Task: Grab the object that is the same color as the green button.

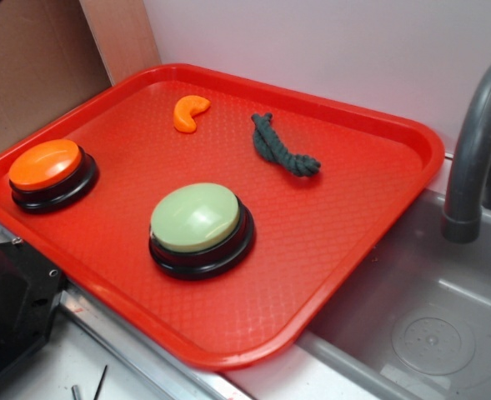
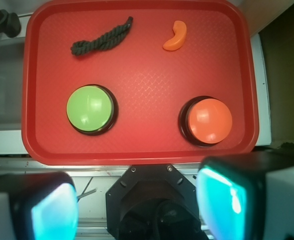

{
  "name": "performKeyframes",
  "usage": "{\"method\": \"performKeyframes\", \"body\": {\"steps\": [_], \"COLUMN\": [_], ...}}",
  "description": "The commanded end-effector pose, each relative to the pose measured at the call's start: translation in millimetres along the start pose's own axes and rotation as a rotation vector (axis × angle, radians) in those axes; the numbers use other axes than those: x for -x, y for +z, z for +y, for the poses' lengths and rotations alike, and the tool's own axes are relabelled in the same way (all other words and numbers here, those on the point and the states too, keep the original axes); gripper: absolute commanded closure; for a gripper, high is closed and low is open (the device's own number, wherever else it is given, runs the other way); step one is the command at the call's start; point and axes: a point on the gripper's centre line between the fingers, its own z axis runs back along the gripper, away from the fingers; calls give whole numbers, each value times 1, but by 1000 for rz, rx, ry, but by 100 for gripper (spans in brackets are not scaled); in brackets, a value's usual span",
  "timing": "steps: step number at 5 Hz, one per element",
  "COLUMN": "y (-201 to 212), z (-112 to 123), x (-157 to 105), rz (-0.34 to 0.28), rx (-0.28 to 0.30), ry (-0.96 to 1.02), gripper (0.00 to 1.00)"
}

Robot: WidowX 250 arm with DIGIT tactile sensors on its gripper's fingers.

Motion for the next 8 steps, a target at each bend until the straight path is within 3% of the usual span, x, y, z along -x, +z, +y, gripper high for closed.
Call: {"method": "performKeyframes", "body": {"steps": [1,2,4,6,8], "y": [0,-3,-14,-50,-92], "z": [0,-1,3,-15,-27], "x": [0,-3,-16,-64,-114], "rz": [0,17,-45,-81,-124], "rx": [0,-9,-31,33,-23], "ry": [0,66,460,728,773], "gripper": [0,0,0,0,0]}}
